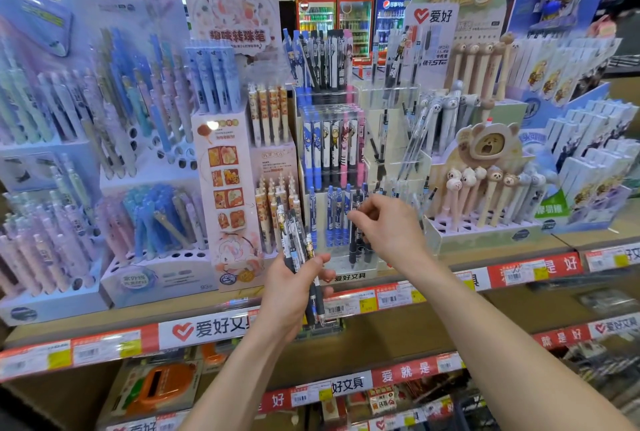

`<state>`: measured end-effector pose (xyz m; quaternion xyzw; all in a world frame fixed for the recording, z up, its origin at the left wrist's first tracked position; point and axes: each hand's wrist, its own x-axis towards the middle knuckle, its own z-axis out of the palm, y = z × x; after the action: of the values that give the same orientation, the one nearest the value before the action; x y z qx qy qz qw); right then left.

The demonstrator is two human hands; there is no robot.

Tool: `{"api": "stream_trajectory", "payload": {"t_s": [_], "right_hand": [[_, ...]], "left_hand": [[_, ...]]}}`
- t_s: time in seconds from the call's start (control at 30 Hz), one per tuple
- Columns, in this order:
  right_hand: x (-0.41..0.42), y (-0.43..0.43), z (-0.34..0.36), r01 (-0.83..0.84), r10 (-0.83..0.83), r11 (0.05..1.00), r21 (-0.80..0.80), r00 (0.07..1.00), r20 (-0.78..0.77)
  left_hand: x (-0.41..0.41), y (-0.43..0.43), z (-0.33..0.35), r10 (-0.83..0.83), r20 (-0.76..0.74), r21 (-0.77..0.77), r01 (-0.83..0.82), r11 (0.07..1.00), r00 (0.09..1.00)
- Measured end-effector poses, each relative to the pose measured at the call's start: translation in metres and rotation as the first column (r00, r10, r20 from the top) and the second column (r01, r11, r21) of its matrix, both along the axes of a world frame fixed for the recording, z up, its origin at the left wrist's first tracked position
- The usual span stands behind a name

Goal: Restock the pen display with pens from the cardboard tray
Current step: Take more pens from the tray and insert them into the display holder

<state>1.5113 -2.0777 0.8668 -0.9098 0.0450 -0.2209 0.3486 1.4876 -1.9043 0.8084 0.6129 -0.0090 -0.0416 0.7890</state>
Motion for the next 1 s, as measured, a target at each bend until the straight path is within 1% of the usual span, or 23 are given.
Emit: {"api": "stream_trajectory", "payload": {"t_s": [0.17,0.4,0.6,0.67,0.77,0.9,0.93,1.0], "right_hand": [[-0.001,0.003,-0.003,0.032,-0.032,0.999,-0.028,0.999,0.007],[-0.005,0.004,-0.002,0.008,-0.008,0.999,-0.048,1.0,0.009],[-0.005,0.003,-0.003,-0.004,0.004,1.0,-0.011,1.0,0.003],[-0.006,0.002,-0.002,-0.015,0.015,1.0,0.025,1.0,-0.013],[-0.01,-0.002,0.006,0.0,0.003,0.991,0.135,1.0,-0.02],[-0.027,-0.006,0.011,0.026,-0.041,0.98,0.196,0.996,0.073],[-0.032,-0.003,0.008,0.004,-0.016,0.978,0.208,0.998,0.055],[-0.041,0.007,-0.001,-0.089,0.102,0.962,0.259,0.994,-0.038]], "left_hand": [[-0.001,0.004,-0.002,0.001,-0.03,0.008,-0.001,1.0,1.0],[0.002,0.004,-0.002,0.017,-0.044,-0.012,-0.017,1.0,0.999],[0.004,0.003,-0.003,0.045,-0.046,-0.033,-0.047,0.998,0.998],[0.003,0.003,-0.002,0.049,-0.039,-0.037,-0.051,0.998,0.998],[0.002,0.003,0.0,0.05,-0.024,-0.037,-0.051,0.998,0.998],[0.002,0.005,0.001,0.028,-0.018,-0.041,-0.028,0.999,0.999],[0.002,0.006,0.001,0.015,-0.015,-0.043,-0.015,0.999,1.0],[0.0,0.005,0.0,-0.025,-0.01,-0.039,0.025,0.999,1.0]]}}
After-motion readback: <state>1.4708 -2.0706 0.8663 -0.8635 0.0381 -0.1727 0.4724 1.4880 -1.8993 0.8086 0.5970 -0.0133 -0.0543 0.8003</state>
